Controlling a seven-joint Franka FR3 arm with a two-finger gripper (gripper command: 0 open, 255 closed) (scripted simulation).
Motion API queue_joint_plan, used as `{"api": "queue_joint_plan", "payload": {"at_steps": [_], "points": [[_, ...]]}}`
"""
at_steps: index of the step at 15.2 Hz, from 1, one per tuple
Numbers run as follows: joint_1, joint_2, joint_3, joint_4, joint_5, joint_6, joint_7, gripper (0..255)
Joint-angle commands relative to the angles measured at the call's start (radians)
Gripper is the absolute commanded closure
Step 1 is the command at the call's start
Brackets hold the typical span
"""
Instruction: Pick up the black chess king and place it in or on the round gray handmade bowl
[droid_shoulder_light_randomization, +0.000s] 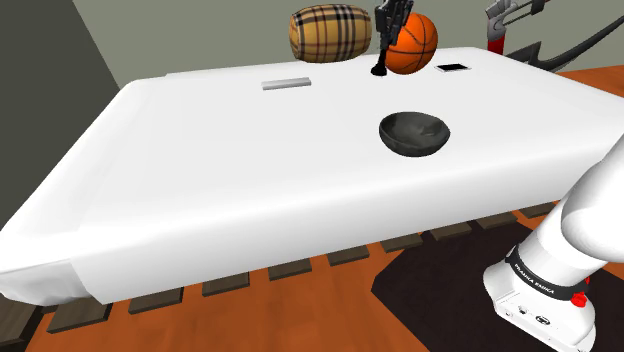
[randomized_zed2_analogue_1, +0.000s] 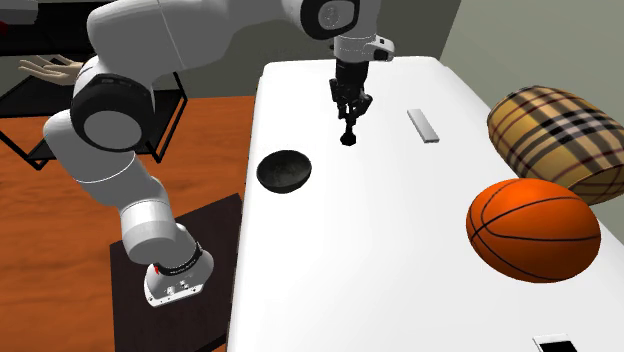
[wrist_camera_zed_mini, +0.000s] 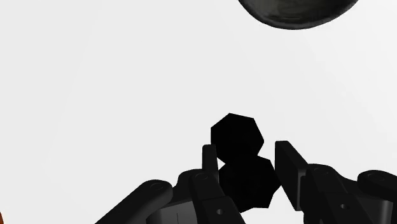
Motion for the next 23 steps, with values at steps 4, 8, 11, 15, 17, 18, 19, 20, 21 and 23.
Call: {"api": "queue_joint_plan", "payload": {"at_steps": [4, 8, 11, 15, 17, 18, 19, 20, 21, 23], "points": [[0.020, -0.195, 0.023, -0.190, -0.015, -0.005, 0.044, 255], [0.032, -0.339, 0.048, -0.313, -0.017, -0.028, 0.081, 255], [0.040, -0.443, 0.068, -0.388, -0.014, -0.057, 0.108, 255], [0.048, -0.551, 0.091, -0.471, -0.005, -0.083, 0.137, 255], [0.048, -0.561, 0.091, -0.507, -0.005, -0.057, 0.138, 255], [0.048, -0.565, 0.091, -0.525, -0.005, -0.044, 0.138, 255], [0.048, -0.570, 0.091, -0.542, -0.006, -0.031, 0.139, 255], [0.048, -0.574, 0.090, -0.559, -0.006, -0.018, 0.139, 255], [0.048, -0.578, 0.090, -0.576, -0.006, -0.005, 0.139, 255], [0.048, -0.585, 0.090, -0.609, -0.006, 0.021, 0.140, 255]]}}
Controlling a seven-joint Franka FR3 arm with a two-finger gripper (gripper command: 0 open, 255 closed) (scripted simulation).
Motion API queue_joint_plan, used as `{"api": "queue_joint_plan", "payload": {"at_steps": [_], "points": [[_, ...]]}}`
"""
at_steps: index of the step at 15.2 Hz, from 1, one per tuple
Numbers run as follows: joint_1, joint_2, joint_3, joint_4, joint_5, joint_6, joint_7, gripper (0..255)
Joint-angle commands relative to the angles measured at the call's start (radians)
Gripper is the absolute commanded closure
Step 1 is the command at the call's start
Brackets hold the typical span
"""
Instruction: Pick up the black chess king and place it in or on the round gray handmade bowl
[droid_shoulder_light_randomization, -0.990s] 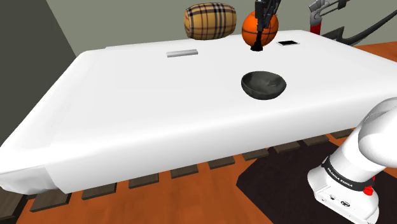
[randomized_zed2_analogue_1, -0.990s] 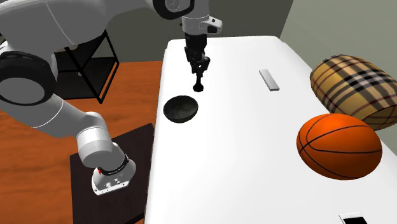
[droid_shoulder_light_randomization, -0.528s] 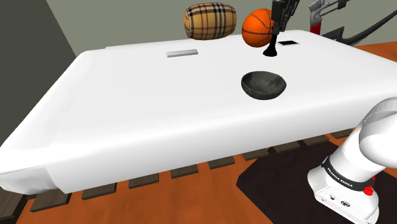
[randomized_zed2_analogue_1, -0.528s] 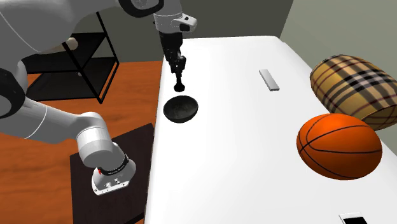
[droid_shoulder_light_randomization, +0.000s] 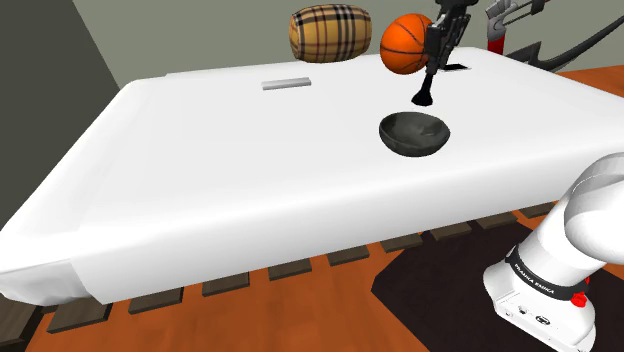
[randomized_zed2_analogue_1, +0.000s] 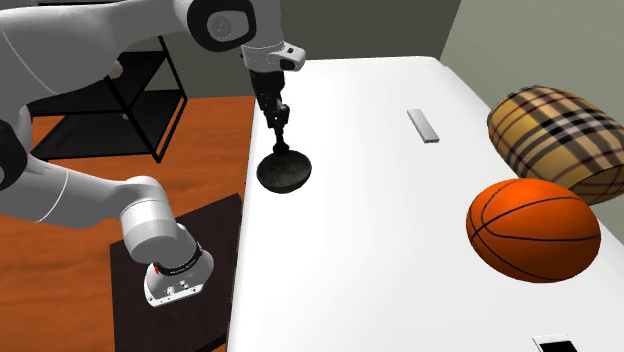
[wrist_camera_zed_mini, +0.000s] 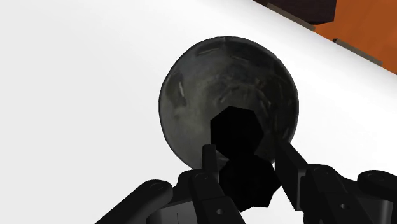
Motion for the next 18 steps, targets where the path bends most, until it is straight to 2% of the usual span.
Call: {"api": "queue_joint_plan", "payload": {"at_steps": [1, 11, 18], "points": [[0.000, -0.006, 0.000, -0.034, 0.000, 0.029, 0.001, 255], [0.000, -0.029, -0.001, -0.187, -0.001, 0.158, 0.004, 255], [0.000, -0.029, -0.001, -0.194, -0.001, 0.166, 0.004, 255]]}}
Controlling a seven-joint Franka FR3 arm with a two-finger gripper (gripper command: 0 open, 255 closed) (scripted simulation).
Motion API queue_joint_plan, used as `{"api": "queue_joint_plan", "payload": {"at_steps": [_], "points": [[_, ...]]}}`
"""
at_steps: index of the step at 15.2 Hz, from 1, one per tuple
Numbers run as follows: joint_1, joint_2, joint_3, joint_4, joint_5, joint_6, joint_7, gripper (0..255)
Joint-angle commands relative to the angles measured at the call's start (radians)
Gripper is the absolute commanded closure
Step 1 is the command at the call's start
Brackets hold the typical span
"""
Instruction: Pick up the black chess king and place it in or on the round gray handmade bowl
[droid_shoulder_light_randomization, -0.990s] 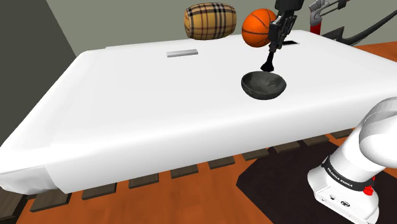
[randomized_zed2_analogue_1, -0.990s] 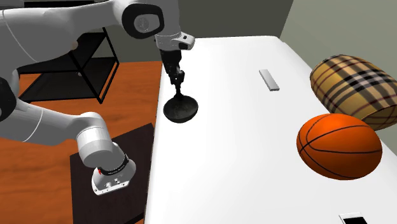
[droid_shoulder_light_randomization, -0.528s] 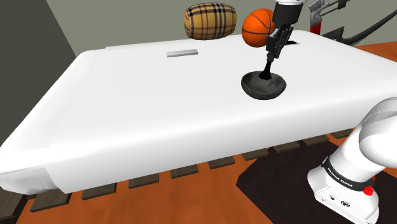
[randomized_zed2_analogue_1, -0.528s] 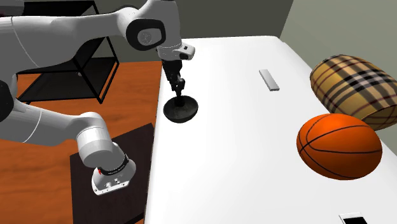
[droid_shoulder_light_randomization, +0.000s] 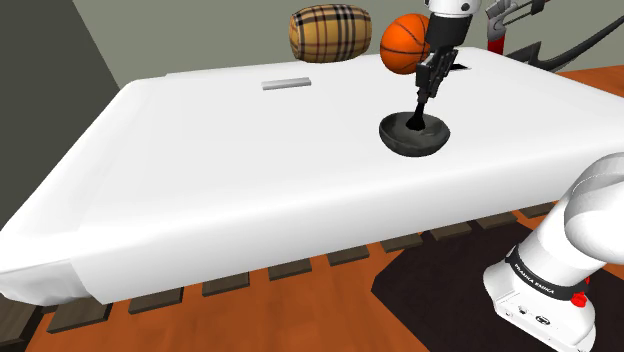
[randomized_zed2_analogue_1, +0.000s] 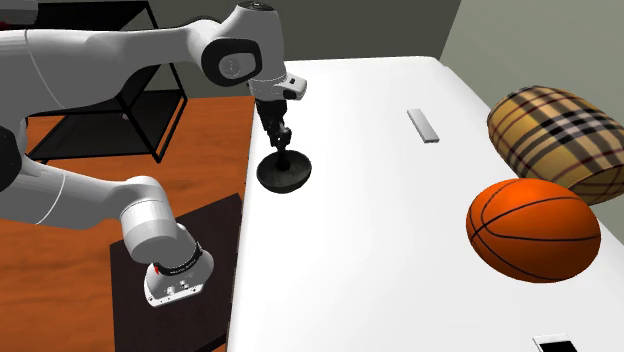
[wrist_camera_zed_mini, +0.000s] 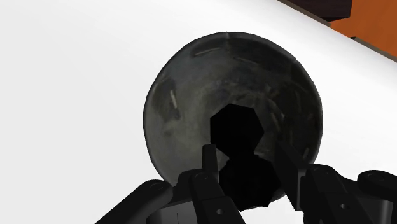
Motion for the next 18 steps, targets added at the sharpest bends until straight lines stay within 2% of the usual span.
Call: {"api": "queue_joint_plan", "payload": {"at_steps": [1, 2, 7, 11, 18], "points": [[0.000, 0.000, 0.000, 0.000, 0.000, 0.000, 0.000, 255], [0.000, 0.000, 0.000, 0.000, 0.000, 0.000, 0.000, 0], [0.000, 0.000, 0.000, 0.000, 0.000, 0.000, 0.000, 0], [0.001, 0.019, 0.003, 0.142, 0.002, -0.123, -0.001, 0], [0.001, 0.019, 0.003, 0.142, 0.002, -0.123, -0.001, 0]]}}
